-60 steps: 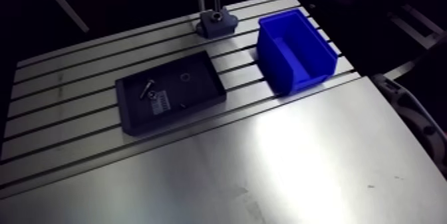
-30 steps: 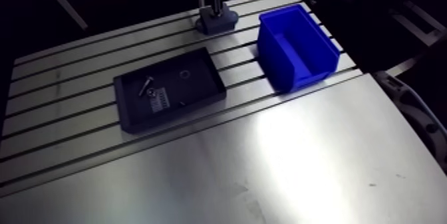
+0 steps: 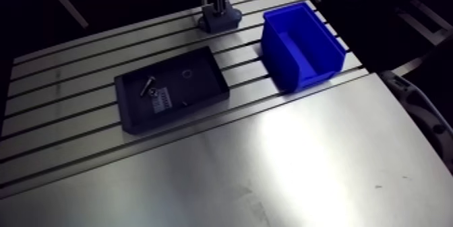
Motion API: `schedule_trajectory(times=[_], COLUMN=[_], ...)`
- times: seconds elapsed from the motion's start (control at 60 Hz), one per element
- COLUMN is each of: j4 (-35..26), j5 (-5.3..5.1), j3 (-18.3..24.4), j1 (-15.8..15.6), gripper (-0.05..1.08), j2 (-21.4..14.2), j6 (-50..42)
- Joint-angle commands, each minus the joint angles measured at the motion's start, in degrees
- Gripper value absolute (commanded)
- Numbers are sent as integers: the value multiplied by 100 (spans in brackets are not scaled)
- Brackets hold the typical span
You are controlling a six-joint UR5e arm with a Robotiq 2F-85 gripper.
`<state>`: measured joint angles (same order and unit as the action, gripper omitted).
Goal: Pick up the bearing and press it into the housing until flush.
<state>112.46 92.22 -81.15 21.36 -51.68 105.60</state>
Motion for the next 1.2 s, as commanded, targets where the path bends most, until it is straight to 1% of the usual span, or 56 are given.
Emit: schedule_trajectory(times=[0.017,0.55,0.733,1.2], j4=[0,1,216,211], j5=[2,2,-15,-24], j3=[8,42,18,-1], j1=[0,-9,-9,-18], gripper=[108,108,108,108], j2=[6,83,93,86], j6=[0,0,16,26])
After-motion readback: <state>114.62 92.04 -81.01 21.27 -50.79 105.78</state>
